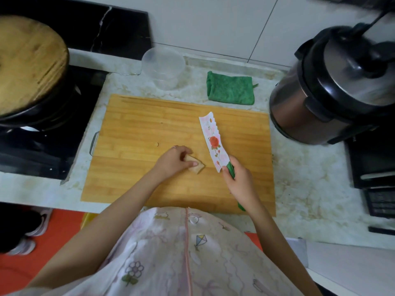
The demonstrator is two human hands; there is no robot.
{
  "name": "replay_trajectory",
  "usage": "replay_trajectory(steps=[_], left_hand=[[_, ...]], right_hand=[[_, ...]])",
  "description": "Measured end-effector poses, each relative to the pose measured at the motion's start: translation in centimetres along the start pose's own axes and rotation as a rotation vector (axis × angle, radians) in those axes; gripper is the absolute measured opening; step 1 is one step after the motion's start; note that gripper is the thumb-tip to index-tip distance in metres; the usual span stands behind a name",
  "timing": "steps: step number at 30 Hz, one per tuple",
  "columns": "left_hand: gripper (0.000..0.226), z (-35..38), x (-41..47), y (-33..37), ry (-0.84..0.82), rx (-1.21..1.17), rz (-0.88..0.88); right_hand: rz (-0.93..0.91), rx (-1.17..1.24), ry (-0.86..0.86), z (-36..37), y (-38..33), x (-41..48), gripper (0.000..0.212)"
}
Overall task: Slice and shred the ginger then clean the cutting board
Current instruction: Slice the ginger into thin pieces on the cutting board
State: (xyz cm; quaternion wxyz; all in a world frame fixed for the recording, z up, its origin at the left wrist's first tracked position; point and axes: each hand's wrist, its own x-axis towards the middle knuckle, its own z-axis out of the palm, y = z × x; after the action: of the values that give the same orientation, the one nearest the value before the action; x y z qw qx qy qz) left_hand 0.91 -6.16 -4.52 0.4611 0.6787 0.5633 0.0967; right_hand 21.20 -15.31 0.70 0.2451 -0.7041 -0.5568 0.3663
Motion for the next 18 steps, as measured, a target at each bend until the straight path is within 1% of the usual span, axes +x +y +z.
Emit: replay_trajectory(steps=[2, 5, 7, 9, 11, 12, 15, 16, 18], left_hand=[[0.032, 0.2, 0.2, -0.1, -0.017, -0.095, 0.017], [0.042, -0.4, 0.0, -0.3, -0.058, -0.201, 0.046], [0.048, -0.5, -0.4, -0.4, -0.073, -0.210, 0.076], [0.047, -0.4, -0.6, -0.7, -0.089, -0.203, 0.117], [0.037, -0.1, -1.0, -0.9, -0.087, -0.152, 0.191], [0.033, 0.0, -1.2, -1.0, -0.070, -0.087, 0.242], [0.035, 0.5, -1.5, -1.7, -0.085, 0.218, 0.363], [0.036, 0.7, -1.7, -1.7, -0.103, 0.262, 0.374], [0.036, 1.1, -1.9, -1.6, -0.093, 0.239, 0.370]], right_hand=[[-0.017, -0.027, -0.010, -0.2, 0.2, -0.2, 0.028], [-0.018, -0.024, -0.014, -0.3, 0.4, -0.9, 0.032], [-0.006, -0.013, -0.014, -0.3, 0.7, -1.2, 0.033], [0.007, -0.006, -0.018, -0.2, 1.0, -1.3, 0.034], [0.013, -0.003, -0.021, -0.2, 1.1, -1.5, 0.035], [0.014, 0.000, -0.019, -0.2, 1.1, -1.6, 0.035], [0.028, 0.003, -0.017, -0.2, 1.0, -1.8, 0.036], [0.033, 0.000, -0.018, -0.2, 1.1, -1.9, 0.037], [0.038, -0.004, -0.022, -0.3, 1.1, -2.0, 0.038]])
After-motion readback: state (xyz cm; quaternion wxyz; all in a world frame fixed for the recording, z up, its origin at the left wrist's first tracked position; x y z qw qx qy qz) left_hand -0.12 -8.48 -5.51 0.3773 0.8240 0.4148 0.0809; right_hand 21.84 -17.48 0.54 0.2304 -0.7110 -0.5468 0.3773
